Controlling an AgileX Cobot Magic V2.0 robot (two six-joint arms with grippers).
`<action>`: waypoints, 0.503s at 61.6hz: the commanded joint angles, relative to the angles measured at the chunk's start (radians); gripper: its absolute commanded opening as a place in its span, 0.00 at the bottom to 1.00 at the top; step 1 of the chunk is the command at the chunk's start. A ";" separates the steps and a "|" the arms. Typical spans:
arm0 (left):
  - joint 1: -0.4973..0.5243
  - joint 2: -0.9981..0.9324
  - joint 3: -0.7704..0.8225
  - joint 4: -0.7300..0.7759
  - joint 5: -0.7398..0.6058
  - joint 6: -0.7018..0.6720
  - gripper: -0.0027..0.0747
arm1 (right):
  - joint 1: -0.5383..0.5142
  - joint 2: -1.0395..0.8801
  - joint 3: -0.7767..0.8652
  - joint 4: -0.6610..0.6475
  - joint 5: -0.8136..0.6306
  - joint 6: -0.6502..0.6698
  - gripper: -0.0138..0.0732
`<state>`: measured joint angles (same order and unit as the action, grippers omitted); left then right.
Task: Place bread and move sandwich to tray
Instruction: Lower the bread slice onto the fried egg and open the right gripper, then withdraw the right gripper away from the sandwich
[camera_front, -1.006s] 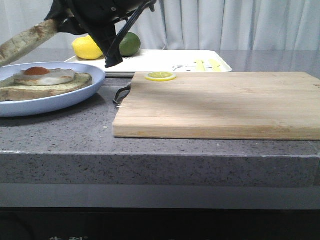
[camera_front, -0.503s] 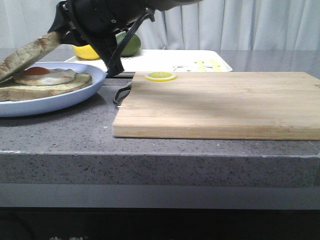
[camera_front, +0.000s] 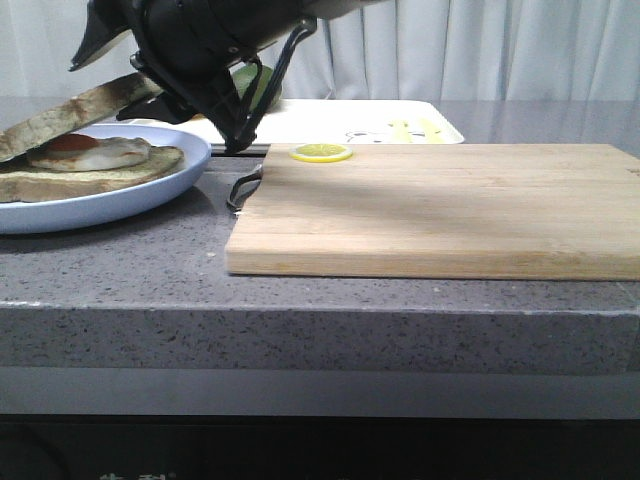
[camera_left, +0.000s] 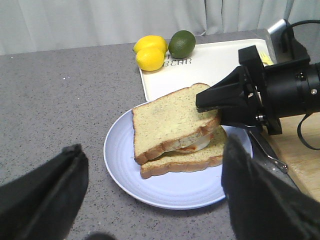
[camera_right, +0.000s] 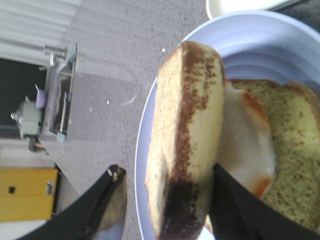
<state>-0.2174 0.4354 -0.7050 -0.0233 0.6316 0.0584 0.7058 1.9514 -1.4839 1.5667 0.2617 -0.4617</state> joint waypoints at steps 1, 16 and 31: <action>-0.005 0.013 -0.026 -0.001 -0.084 -0.001 0.74 | -0.005 -0.081 -0.028 -0.077 0.038 -0.006 0.61; -0.005 0.013 -0.026 0.015 -0.084 -0.001 0.74 | -0.051 -0.164 0.051 -0.348 0.111 -0.006 0.60; -0.005 0.013 -0.026 0.015 -0.084 -0.001 0.74 | -0.153 -0.324 0.134 -0.596 0.266 0.004 0.60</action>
<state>-0.2174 0.4354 -0.7050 -0.0090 0.6291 0.0584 0.5909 1.7454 -1.3403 1.0434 0.4705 -0.4578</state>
